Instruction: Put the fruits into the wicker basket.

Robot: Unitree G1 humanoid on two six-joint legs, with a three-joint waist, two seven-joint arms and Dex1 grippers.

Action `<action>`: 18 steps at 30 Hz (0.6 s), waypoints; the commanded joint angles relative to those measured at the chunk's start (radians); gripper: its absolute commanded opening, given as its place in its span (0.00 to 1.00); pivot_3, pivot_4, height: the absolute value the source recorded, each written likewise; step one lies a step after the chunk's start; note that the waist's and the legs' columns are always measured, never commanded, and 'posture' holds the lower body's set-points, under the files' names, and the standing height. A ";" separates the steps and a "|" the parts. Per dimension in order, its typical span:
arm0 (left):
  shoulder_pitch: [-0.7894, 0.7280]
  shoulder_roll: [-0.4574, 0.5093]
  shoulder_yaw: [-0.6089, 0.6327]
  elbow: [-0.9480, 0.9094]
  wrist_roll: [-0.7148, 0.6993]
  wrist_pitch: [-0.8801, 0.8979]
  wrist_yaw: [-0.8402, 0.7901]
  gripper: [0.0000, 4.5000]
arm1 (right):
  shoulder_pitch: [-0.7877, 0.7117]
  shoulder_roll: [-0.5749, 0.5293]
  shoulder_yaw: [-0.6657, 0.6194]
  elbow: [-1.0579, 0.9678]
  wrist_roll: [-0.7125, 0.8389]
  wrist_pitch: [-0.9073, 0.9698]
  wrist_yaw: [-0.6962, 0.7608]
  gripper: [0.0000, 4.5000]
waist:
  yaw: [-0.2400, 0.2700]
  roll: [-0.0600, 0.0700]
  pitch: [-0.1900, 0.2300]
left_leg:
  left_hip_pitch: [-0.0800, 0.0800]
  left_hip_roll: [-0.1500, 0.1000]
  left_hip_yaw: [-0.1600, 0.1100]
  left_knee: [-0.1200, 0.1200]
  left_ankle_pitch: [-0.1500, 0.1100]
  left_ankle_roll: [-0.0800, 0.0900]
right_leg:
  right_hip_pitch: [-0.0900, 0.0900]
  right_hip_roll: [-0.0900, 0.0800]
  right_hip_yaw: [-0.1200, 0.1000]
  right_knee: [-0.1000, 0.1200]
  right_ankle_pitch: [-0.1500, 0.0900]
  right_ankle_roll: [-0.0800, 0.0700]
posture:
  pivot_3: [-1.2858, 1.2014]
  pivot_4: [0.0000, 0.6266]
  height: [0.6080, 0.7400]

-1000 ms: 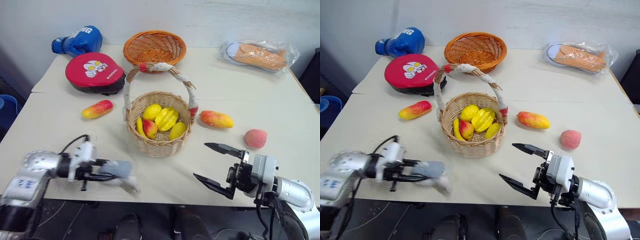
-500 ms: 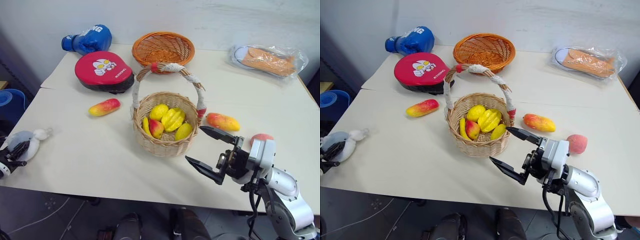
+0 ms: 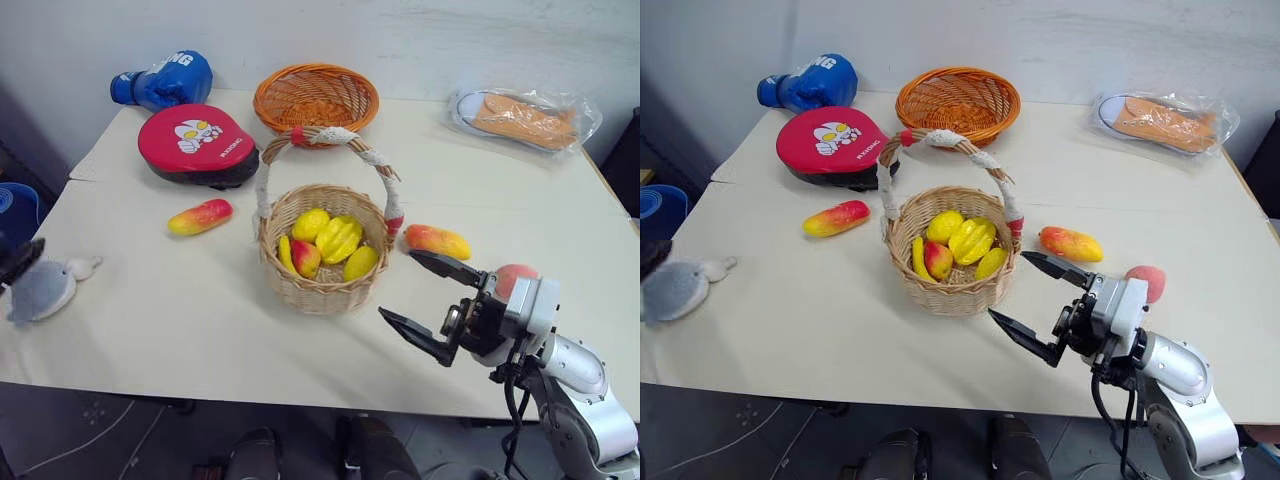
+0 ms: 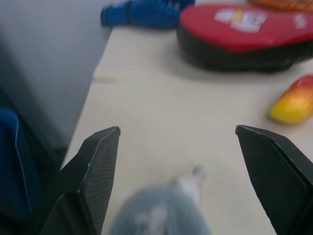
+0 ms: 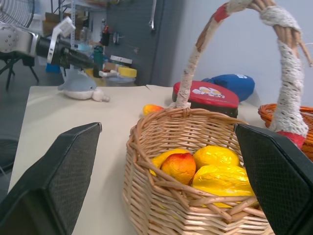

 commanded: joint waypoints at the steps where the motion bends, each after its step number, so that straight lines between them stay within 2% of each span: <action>1: -0.118 0.028 -0.125 0.017 0.032 -0.034 -0.103 0.88 | -0.010 0.018 -0.035 -0.026 0.025 0.003 -0.043 1.00 | 0.003 0.000 0.000 | 0.000 0.000 0.000 0.000 0.000 0.000 | 0.000 0.000 0.000 0.000 0.000 0.000 | 0.52 0.24 1.00; 5: -0.300 -0.014 -0.332 0.073 0.115 -0.050 -0.224 0.88 | -0.031 0.038 -0.043 -0.022 0.018 0.007 -0.082 1.00 | 0.016 0.000 0.000 | -0.001 -0.002 0.000 0.001 0.000 0.001 | 0.000 0.000 -0.001 0.001 0.000 0.000 | 0.52 0.24 1.00; 8: -0.492 -0.104 -0.510 0.226 0.255 -0.142 -0.245 1.00 | -0.047 0.044 -0.042 -0.016 0.001 0.003 -0.094 1.00 | 0.023 0.000 0.000 | -0.001 -0.002 0.003 0.003 0.000 0.001 | -0.001 0.002 -0.001 0.001 0.000 0.001 | 0.52 0.24 1.00; 9: -0.550 -0.134 -0.554 0.291 0.307 -0.184 -0.217 1.00 | -0.049 0.044 -0.041 -0.015 -0.004 0.000 -0.096 1.00 | 0.026 0.000 0.000 | -0.002 -0.002 0.004 0.003 0.000 0.001 | -0.001 0.002 -0.001 0.002 0.000 0.001 | 0.52 0.24 1.00; 13: -0.719 -0.232 -0.620 0.514 0.398 -0.269 -0.130 1.00 | -0.031 0.048 -0.044 -0.026 -0.030 -0.014 -0.111 1.00 | 0.021 -0.001 0.000 | -0.003 0.000 0.013 0.007 0.000 0.001 | -0.002 0.007 -0.003 0.002 0.001 0.002 | 0.52 0.24 1.00; 18: -0.812 -0.293 -0.686 0.650 0.500 -0.272 -0.042 1.00 | 0.027 0.061 -0.048 -0.068 -0.060 -0.035 -0.134 1.00 | 0.019 -0.001 0.000 | -0.003 0.002 0.015 0.010 -0.003 -0.002 | -0.005 0.015 0.002 0.002 0.001 0.003 | 0.52 0.24 1.00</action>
